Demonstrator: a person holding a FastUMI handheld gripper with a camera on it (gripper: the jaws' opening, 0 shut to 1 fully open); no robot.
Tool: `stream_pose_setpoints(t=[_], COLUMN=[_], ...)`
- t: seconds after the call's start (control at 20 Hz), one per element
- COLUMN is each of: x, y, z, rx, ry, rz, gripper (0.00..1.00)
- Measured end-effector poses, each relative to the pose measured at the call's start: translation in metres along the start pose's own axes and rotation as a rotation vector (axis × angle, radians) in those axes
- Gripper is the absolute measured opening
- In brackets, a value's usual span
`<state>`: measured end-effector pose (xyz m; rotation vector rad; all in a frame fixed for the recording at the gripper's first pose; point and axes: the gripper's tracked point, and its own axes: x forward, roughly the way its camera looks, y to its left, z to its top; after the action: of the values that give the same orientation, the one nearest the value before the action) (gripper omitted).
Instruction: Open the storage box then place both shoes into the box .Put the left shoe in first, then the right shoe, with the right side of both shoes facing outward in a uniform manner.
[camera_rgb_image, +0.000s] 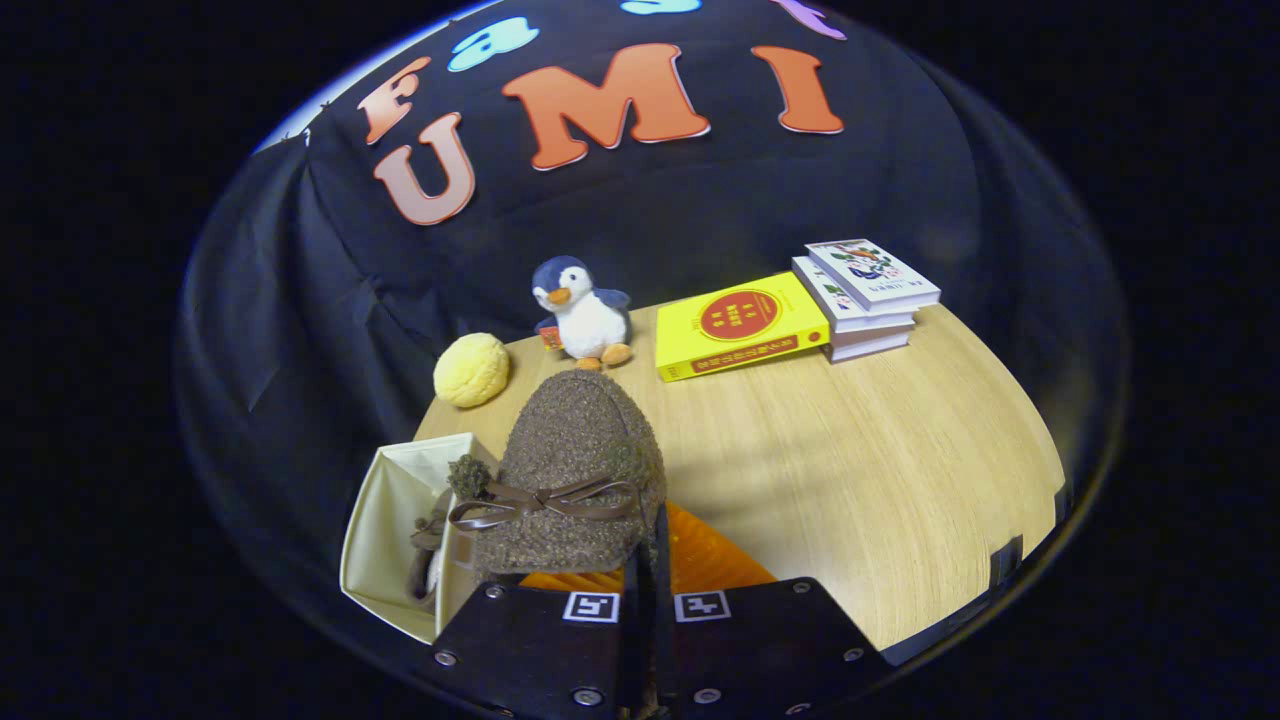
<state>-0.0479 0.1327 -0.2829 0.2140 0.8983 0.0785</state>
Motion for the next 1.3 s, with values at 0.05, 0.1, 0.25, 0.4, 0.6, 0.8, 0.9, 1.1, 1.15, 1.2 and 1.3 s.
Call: stream_pose_setpoints(t=[0.05, 0.1, 0.25, 0.4, 0.6, 0.8, 0.9, 1.1, 1.15, 1.2, 1.3], x=[0.0, 0.0, 0.002, 0.012, 0.029, 0.049, 0.051, 0.041, 0.035, 0.03, 0.017], y=[0.018, 0.036, 0.092, 0.135, 0.159, 0.157, 0.156, 0.162, 0.165, 0.168, 0.168], z=[0.001, 0.001, -0.002, -0.017, -0.044, -0.074, -0.087, -0.107, -0.11, -0.107, -0.092], rx=[-0.017, -0.03, -0.069, -0.095, -0.134, -0.14, -0.149, -0.146, -0.14, -0.13, -0.12], ry=[0.004, 0.01, 0.023, 0.069, 0.123, 0.18, 0.215, 0.271, 0.285, 0.277, 0.253], rz=[0.018, 0.035, 0.095, 0.131, 0.1, 0.004, -0.034, -0.027, -0.01, 0.013, 0.051], gripper=[0.06, 0.06, 0.06, 0.06, 0.06, 0.09, 0.15, 0.22, 0.22, 0.23, 0.27])
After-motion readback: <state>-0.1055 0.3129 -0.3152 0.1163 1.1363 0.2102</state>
